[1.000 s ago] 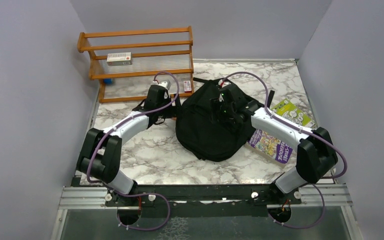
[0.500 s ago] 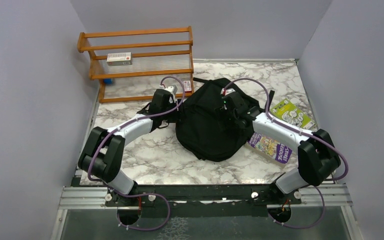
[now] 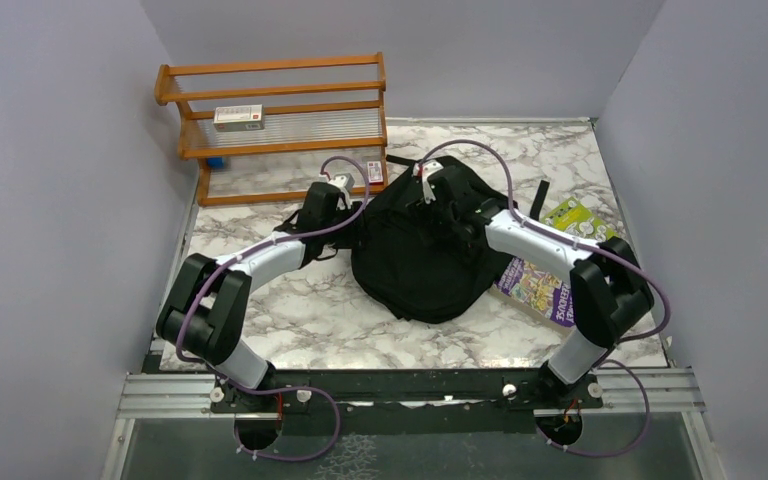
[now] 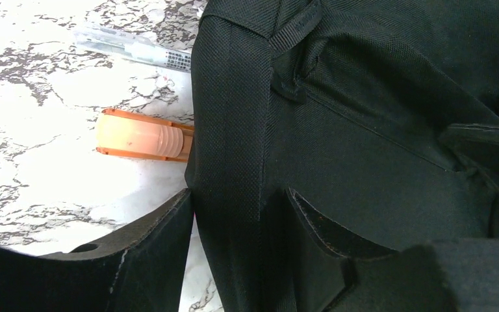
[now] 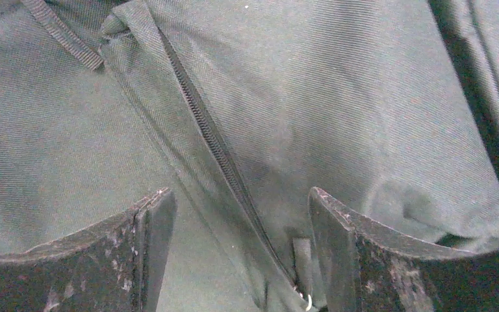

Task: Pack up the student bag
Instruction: Unzip the student bag at the center of the board.

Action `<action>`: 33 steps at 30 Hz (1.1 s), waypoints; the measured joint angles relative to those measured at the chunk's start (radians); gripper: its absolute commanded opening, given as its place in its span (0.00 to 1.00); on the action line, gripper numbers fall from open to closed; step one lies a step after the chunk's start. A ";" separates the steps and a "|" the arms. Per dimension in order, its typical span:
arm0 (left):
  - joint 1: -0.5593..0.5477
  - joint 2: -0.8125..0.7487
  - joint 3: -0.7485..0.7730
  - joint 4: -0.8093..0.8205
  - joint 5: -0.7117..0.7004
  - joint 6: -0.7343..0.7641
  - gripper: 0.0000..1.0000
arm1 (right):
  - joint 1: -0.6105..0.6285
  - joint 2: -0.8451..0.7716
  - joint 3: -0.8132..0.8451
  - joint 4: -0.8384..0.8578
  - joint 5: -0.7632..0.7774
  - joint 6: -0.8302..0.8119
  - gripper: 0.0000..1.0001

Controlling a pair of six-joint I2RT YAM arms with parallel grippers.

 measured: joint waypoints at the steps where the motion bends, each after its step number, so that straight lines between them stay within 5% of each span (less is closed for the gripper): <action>1: 0.000 0.000 -0.004 0.005 0.000 -0.002 0.53 | 0.001 0.015 0.003 0.005 -0.003 -0.010 0.74; 10: -0.003 -0.002 -0.055 0.062 0.040 -0.034 0.47 | 0.006 0.123 0.014 0.021 0.005 -0.039 0.41; 15: -0.016 -0.024 -0.098 0.093 0.060 -0.047 0.45 | 0.006 0.111 0.012 0.044 0.025 -0.029 0.01; 20: -0.029 -0.071 -0.158 0.121 0.091 -0.059 0.46 | 0.007 0.012 -0.039 0.076 0.016 -0.021 0.01; 33: -0.046 -0.267 -0.243 0.165 0.173 -0.081 0.77 | 0.007 -0.201 -0.062 0.159 -0.036 -0.057 0.01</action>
